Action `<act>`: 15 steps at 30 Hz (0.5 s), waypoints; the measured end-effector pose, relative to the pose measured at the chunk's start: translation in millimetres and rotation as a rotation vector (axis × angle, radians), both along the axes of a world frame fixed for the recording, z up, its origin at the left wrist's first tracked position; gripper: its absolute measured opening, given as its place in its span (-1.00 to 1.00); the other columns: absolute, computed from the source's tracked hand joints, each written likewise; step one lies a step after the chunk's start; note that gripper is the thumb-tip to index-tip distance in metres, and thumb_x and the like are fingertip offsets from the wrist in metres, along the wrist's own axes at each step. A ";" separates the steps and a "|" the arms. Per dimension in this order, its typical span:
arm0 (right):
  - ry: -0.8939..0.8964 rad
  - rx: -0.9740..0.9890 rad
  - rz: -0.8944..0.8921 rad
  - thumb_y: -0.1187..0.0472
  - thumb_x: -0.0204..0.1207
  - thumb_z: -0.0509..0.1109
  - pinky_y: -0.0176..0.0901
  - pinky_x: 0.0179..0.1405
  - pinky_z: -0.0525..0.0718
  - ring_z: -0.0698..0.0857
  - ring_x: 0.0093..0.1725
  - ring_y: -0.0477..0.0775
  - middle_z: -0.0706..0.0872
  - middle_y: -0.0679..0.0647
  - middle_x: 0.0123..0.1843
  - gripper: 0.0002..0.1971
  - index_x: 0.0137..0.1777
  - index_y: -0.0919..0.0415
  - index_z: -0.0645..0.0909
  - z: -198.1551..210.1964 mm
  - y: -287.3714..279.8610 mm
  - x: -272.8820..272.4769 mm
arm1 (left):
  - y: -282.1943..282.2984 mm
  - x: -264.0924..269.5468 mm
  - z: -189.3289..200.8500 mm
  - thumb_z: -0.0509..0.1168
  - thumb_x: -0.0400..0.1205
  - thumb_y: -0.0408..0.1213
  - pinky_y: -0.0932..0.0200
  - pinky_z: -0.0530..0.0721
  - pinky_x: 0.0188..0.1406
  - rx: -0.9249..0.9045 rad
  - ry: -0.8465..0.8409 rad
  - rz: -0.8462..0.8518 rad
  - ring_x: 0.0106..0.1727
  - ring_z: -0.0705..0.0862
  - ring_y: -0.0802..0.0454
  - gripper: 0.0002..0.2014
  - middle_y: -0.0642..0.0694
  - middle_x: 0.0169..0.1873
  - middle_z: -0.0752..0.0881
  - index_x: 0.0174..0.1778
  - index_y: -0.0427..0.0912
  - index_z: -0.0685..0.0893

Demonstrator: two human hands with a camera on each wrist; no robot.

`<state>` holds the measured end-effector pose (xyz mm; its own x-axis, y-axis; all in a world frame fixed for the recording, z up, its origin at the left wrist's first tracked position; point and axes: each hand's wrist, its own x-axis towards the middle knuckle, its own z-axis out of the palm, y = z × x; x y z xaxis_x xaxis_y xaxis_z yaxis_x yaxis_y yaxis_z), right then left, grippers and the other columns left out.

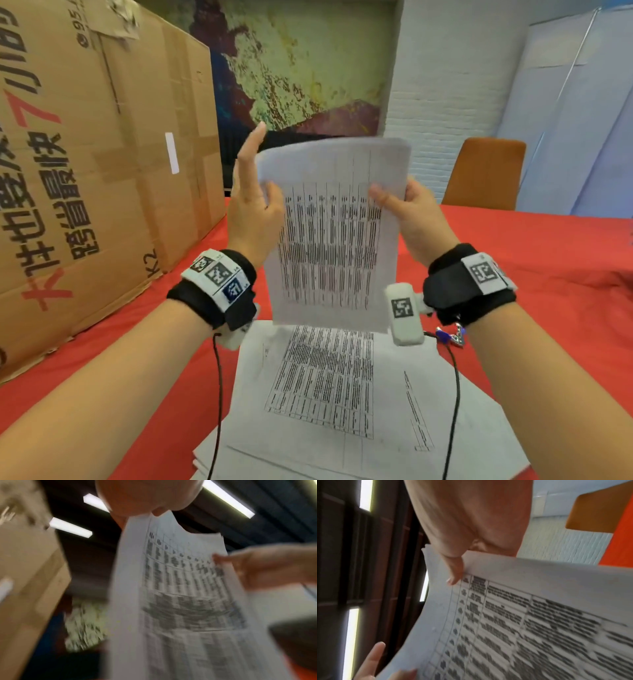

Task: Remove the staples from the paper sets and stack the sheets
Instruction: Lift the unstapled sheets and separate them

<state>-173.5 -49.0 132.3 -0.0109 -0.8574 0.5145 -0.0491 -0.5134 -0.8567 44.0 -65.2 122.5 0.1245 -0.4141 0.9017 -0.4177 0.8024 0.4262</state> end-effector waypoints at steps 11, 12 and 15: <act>-0.078 0.240 0.034 0.34 0.47 0.48 0.07 0.37 0.60 0.76 0.17 -0.02 0.81 0.01 0.13 -0.72 0.18 0.14 0.70 -73.2 -7.2 -5.3 | -8.1 -3.2 -24.5 0.09 0.64 -0.50 0.30 0.62 -0.10 0.070 0.104 -0.125 -0.09 0.63 0.27 -0.49 -0.12 0.20 0.54 0.44 0.06 0.22; -0.144 0.218 0.018 0.35 0.49 0.45 0.03 0.30 0.65 0.77 0.12 -0.03 0.82 0.00 0.09 -0.75 0.15 0.15 0.69 -69.7 -6.2 -2.8 | -10.7 -3.0 -23.8 0.11 0.66 -0.47 0.35 0.62 -0.12 0.120 0.170 -0.159 -0.09 0.64 0.24 -0.48 -0.12 0.12 0.58 0.45 0.09 0.18; -0.275 0.158 0.005 0.32 0.52 0.42 0.01 0.15 0.74 0.78 0.07 0.05 0.79 0.08 0.09 -0.78 0.15 0.19 0.66 -53.3 -1.8 -0.8 | -20.2 0.1 -32.0 0.10 0.66 -0.38 0.11 0.61 -0.22 0.393 0.155 -0.199 -0.23 0.63 0.00 -0.72 -0.03 -0.20 0.65 0.24 -0.03 0.46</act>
